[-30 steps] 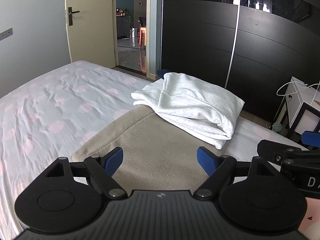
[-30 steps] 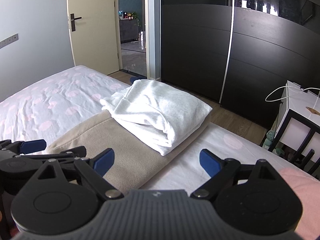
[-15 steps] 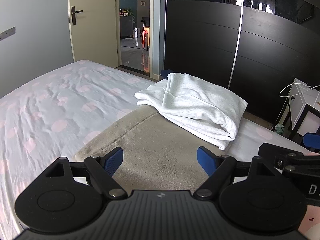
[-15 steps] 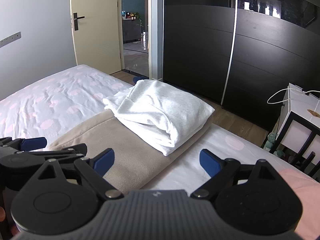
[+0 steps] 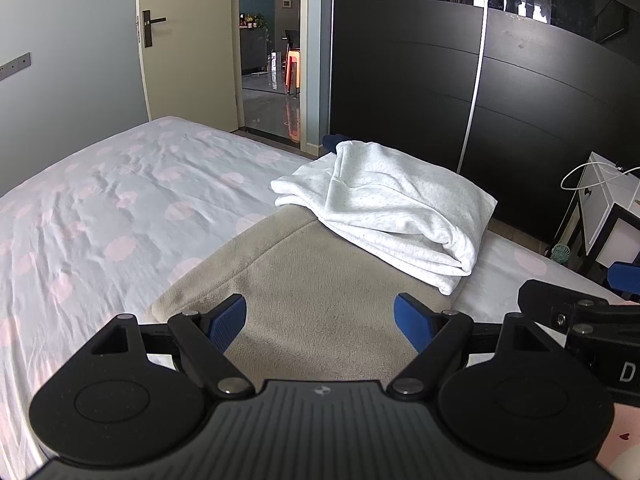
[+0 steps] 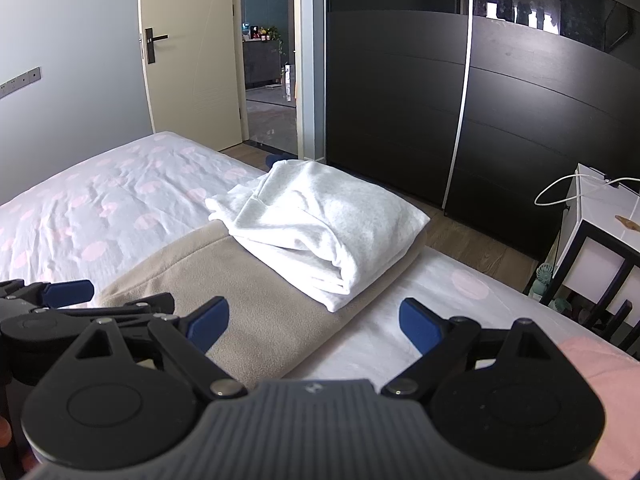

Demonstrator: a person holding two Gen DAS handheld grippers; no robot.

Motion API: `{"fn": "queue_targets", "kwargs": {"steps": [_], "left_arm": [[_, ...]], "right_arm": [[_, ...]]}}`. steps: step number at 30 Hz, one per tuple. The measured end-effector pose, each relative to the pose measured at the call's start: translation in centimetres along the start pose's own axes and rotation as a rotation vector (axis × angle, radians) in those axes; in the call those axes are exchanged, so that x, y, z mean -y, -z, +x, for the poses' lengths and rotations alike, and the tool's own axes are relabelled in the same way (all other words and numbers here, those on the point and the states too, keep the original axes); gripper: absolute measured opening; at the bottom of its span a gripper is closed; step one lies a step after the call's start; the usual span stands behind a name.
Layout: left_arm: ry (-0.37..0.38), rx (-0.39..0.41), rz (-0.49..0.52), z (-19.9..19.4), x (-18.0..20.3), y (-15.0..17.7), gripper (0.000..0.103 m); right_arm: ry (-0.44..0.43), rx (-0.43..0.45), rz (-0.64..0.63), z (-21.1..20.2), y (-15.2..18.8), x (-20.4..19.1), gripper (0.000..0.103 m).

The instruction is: Fold clothes

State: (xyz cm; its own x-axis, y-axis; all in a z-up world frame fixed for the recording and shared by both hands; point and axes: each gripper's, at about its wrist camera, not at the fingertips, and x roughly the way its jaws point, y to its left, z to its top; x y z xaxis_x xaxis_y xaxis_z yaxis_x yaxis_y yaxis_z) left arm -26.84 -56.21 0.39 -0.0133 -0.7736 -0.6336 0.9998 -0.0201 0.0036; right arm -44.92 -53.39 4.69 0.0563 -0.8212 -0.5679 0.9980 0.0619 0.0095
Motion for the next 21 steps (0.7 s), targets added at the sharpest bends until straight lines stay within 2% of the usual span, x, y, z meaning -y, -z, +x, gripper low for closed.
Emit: {"fn": "queue_targets", "kwargs": {"steps": [21], "left_arm": [[-0.009, -0.01, 0.006, 0.15, 0.52, 0.25, 0.081]], "right_arm": [[-0.004, 0.0, 0.016, 0.01, 0.19, 0.58, 0.093]]}}
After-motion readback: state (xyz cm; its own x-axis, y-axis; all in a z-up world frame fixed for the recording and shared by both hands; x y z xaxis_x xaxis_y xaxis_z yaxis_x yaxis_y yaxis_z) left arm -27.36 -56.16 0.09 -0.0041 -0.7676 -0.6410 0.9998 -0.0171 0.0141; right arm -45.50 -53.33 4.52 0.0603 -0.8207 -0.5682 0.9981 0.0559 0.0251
